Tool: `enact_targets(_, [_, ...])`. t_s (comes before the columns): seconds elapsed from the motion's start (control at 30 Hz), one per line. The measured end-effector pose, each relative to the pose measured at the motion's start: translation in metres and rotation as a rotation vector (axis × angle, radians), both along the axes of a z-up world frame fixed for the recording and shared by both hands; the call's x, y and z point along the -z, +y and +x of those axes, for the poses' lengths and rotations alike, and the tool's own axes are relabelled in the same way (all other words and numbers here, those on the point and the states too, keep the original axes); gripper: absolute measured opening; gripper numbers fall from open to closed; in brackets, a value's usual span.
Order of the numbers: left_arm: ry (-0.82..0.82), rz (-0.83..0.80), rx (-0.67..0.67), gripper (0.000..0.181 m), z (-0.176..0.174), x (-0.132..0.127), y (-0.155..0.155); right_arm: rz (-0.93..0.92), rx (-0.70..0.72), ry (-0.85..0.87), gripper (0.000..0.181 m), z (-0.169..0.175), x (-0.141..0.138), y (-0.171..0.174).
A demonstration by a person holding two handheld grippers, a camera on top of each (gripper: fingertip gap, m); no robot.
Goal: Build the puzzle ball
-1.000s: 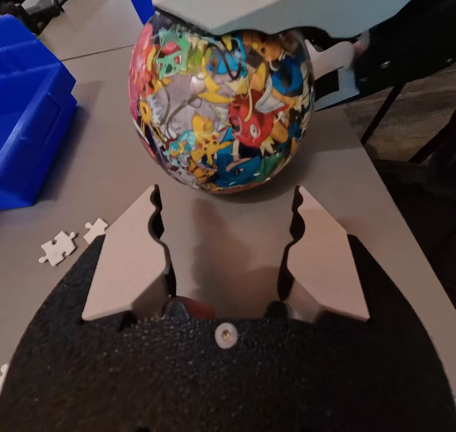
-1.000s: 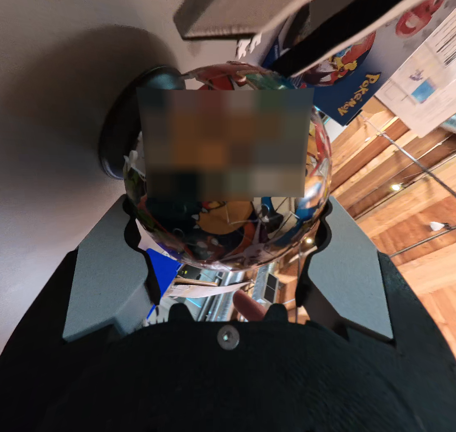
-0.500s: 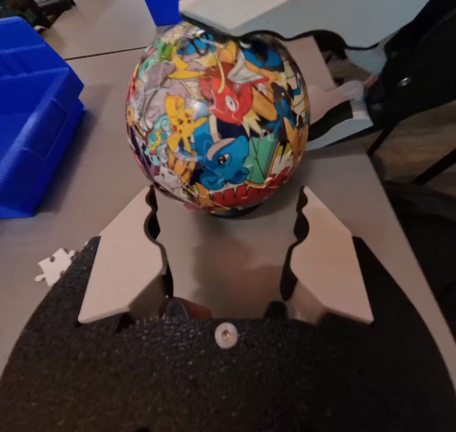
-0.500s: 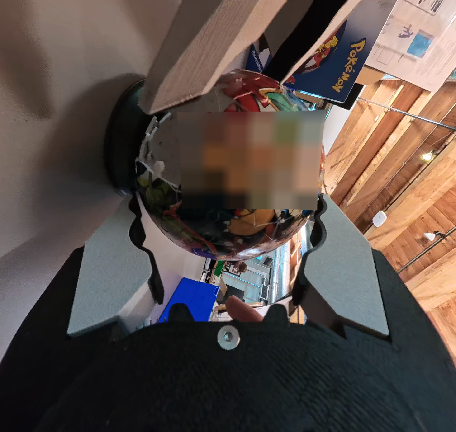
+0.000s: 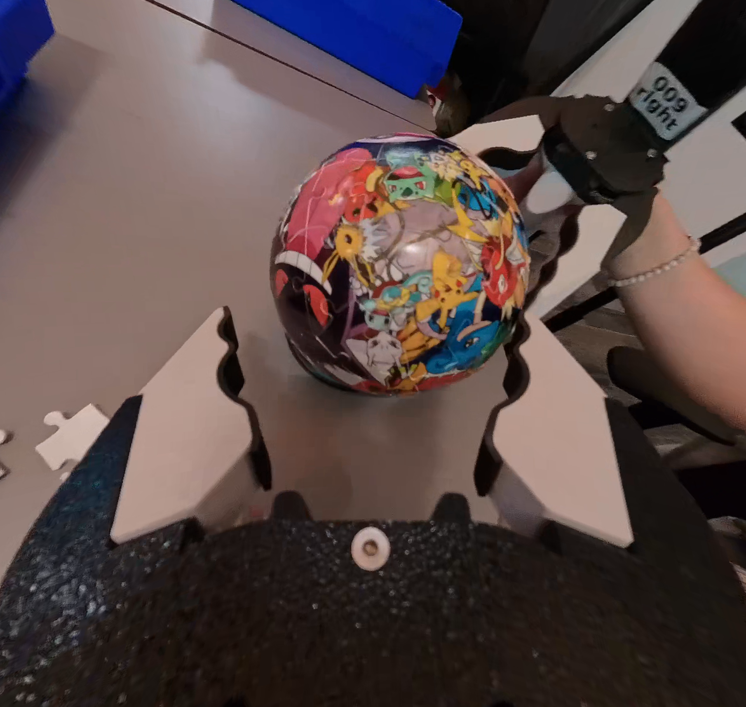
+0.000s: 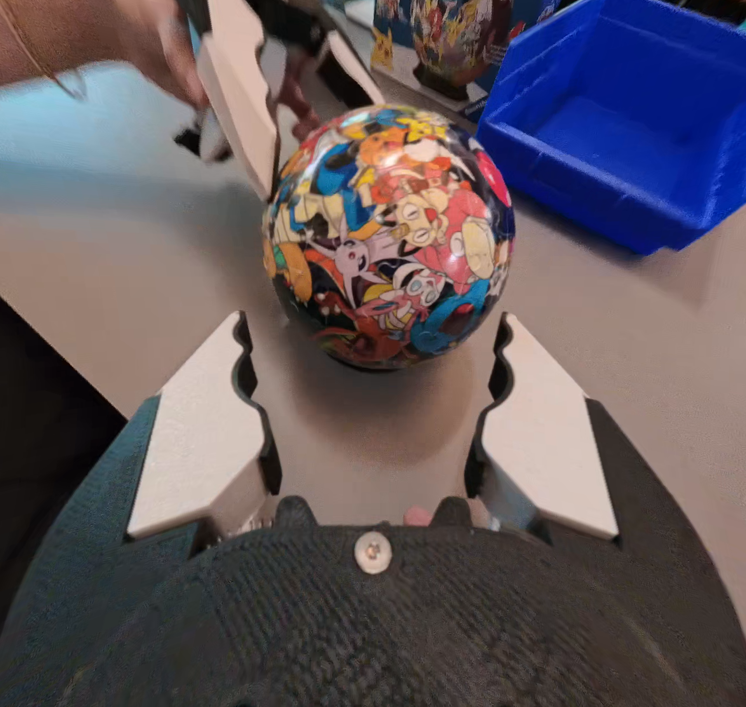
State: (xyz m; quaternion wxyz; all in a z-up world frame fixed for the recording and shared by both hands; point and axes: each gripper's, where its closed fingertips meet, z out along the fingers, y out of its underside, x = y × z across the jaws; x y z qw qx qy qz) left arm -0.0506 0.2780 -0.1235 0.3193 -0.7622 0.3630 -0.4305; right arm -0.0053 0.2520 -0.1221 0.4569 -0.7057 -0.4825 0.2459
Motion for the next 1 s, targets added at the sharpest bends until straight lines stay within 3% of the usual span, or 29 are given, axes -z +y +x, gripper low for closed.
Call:
enact_targets(0.17, [-0.046, -0.023, 0.040, 0.123, 0.011, -0.001, -0.002, -0.158, 0.066, 0.198, 0.109, -0.002, -0.004, 0.014])
enact_targets(0.37, [-0.057, 0.010, 0.046, 0.120, 0.011, -0.006, -0.003, -0.215, 0.059, 0.236, 0.108, -0.007, -0.003, 0.017])
enact_targets(0.57, [-0.092, 0.307, 0.090, 0.120, 0.003, -0.035, -0.008, 0.073, 0.026, 0.166, 0.108, -0.013, -0.034, 0.014])
enact_targets(0.73, [-0.050, 0.512, 0.086, 0.123, -0.003, -0.037, -0.009, 0.436, -0.037, -0.056, 0.107, -0.021, -0.056, 0.009])
enact_targets(1.0, [-0.083, 0.583, 0.022, 0.123, -0.013, -0.037, -0.007, 0.540, -0.074, -0.202, 0.108, -0.032, -0.053, 0.011])
